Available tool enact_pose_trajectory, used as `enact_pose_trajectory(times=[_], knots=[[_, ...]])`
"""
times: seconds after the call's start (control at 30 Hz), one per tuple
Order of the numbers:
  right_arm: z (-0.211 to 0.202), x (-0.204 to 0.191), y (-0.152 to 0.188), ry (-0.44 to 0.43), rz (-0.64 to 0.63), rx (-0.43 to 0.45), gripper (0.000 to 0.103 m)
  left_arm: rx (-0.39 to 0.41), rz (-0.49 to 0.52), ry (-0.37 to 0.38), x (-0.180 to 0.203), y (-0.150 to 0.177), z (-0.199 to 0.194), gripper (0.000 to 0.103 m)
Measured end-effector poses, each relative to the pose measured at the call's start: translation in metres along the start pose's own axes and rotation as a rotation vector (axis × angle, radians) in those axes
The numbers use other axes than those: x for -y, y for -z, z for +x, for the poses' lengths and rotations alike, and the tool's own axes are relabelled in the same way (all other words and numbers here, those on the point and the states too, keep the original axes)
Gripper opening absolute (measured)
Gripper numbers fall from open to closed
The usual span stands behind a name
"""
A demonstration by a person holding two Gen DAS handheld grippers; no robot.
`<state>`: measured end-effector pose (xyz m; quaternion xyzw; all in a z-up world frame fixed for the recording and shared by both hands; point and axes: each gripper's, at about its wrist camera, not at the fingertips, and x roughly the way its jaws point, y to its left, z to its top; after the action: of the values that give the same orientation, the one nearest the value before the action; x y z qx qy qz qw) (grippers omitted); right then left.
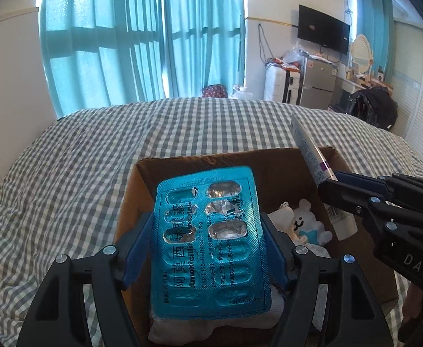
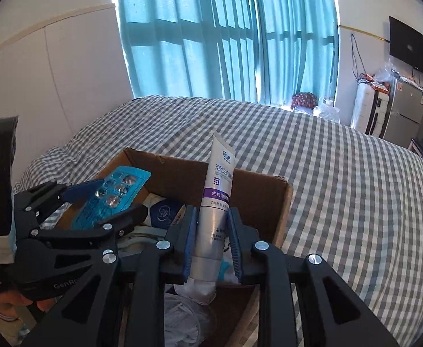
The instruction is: Organize objects
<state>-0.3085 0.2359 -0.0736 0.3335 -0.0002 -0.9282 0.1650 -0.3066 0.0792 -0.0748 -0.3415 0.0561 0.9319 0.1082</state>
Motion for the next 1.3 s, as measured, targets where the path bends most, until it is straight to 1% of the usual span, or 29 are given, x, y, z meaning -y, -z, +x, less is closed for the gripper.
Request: enact_pose_trajectory(times=[0.07,0.1,0.17,0.2,0.23,0.3,0.4,0.47,0.53,0.6,0.67,0.7,0.77,0.83,0.87,0.93,1.03,1.17,1.3], knots=[[-0.003,-0.001,-0.001,0.005,0.005,0.002,0.022,0.003,0.018,-0.030,0.001,-0.001,-0.004,0.089],[-0.006,-0.002,-0.002,0.009,0.010,0.009,0.022,0.011,0.026,-0.050,0.002,-0.002,-0.007,0.091],[-0.013,-0.006,-0.003,0.002,0.013,0.024,0.023,0.032,0.027,-0.069,0.000,-0.006,-0.018,0.092],[-0.019,-0.007,-0.004,0.007,0.015,0.036,0.026,0.036,0.019,-0.068,-0.002,-0.008,-0.021,0.092],[-0.023,-0.009,-0.006,0.012,0.016,0.043,0.033,0.041,0.003,-0.065,-0.005,-0.011,-0.027,0.094],[-0.035,-0.011,-0.009,0.022,0.021,0.064,0.041,0.055,-0.019,-0.062,-0.011,-0.016,-0.037,0.095],[-0.059,-0.013,-0.013,0.036,0.025,0.092,0.043,0.080,-0.037,-0.072,-0.015,-0.024,-0.056,0.096],[-0.077,-0.015,-0.016,0.053,0.024,0.112,0.047,0.098,-0.041,-0.070,-0.014,-0.029,-0.074,0.097],[-0.099,-0.020,-0.019,0.076,0.020,0.134,0.059,0.119,-0.032,-0.071,-0.010,-0.033,-0.091,0.098],[-0.122,-0.027,-0.021,0.093,0.008,0.161,0.062,0.153,-0.019,-0.074,-0.009,-0.037,-0.113,0.099],[-0.147,-0.035,-0.024,0.130,0.001,0.195,0.068,0.197,-0.008,-0.076,-0.006,-0.040,-0.137,0.103],[-0.160,-0.038,-0.025,0.145,-0.001,0.213,0.073,0.212,-0.003,-0.077,-0.005,-0.041,-0.146,0.103],[-0.186,-0.046,-0.026,0.165,-0.007,0.247,0.076,0.240,0.020,-0.087,-0.002,-0.042,-0.166,0.103],[-0.212,-0.055,-0.026,0.204,-0.016,0.277,0.083,0.277,0.047,-0.100,0.002,-0.039,-0.187,0.103],[-0.222,-0.059,-0.026,0.227,-0.018,0.292,0.086,0.292,0.054,-0.101,0.003,-0.037,-0.197,0.103],[-0.244,-0.067,-0.020,0.277,-0.005,0.329,0.095,0.312,0.048,-0.106,0.004,-0.033,-0.216,0.103],[-0.266,-0.074,-0.005,0.325,0.033,0.361,0.103,0.341,0.022,-0.129,0.004,-0.023,-0.236,0.103],[-0.276,-0.078,0.019,0.344,0.072,0.355,0.103,0.376,-0.033,-0.122,0.004,0.006,-0.262,0.103],[-0.277,-0.084,0.051,0.358,0.103,0.355,0.103,0.387,-0.097,-0.130,-0.003,0.038,-0.270,0.103]])
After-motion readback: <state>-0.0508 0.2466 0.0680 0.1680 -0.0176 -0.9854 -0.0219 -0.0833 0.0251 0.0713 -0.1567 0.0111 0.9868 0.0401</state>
